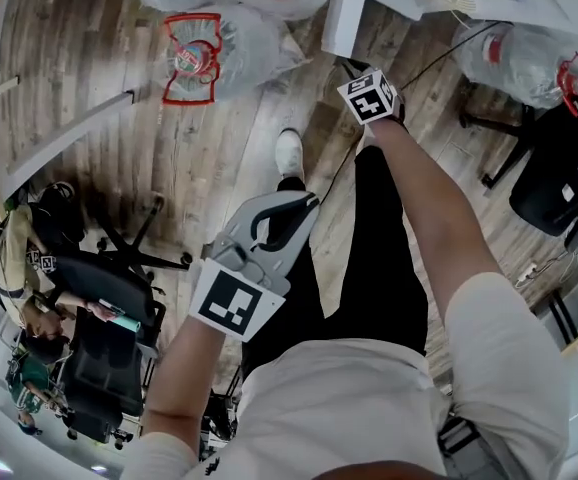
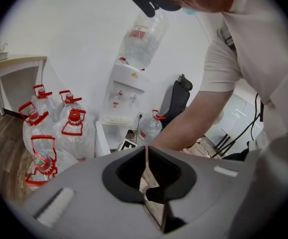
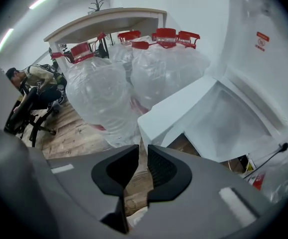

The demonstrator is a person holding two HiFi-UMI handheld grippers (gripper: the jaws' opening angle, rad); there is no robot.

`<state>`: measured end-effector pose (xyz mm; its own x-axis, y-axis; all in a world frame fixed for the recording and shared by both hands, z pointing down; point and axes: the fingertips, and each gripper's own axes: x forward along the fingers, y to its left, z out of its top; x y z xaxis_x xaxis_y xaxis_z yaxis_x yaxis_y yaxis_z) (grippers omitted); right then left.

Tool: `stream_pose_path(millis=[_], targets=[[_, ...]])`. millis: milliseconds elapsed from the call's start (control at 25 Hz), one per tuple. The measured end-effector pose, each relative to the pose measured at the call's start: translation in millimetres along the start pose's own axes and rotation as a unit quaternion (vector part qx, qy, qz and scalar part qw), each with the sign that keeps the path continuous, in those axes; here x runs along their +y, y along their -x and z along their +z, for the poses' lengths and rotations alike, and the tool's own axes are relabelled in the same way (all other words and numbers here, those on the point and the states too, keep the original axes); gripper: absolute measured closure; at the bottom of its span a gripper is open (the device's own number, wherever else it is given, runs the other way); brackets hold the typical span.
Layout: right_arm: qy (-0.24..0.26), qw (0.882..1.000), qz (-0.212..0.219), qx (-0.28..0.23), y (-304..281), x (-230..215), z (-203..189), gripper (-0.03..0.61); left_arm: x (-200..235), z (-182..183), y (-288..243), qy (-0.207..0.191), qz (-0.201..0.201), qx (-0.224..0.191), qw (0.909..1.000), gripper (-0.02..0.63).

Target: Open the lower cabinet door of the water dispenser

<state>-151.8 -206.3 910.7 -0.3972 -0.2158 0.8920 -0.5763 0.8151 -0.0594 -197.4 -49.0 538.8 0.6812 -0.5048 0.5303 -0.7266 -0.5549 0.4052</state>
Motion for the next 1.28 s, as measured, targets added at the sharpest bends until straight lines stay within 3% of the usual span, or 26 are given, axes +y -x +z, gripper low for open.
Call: stream_pose_path(millis=[440, 760, 1040, 1280], targets=[[0.041, 0.999, 0.007, -0.009, -15, 30, 44, 0.523, 14, -29, 38, 0.014, 0.024, -0.019, 0.9994, 0.557], [0.040, 0.999, 0.021, -0.011, -2, 42, 39, 0.520, 11, -32, 59, 0.002, 0.021, -0.028, 0.9994, 0.557], [0.051, 0.998, 0.036, -0.024, 84, 75, 30, 0.520, -18, -8, 75, -0.035, -0.003, -0.036, 0.9987, 0.557], [-0.011, 0.994, 0.040, -0.102, 220, 112, 25, 0.520, -52, 15, 86, -0.099, -0.045, -0.049, 0.9928, 0.557]])
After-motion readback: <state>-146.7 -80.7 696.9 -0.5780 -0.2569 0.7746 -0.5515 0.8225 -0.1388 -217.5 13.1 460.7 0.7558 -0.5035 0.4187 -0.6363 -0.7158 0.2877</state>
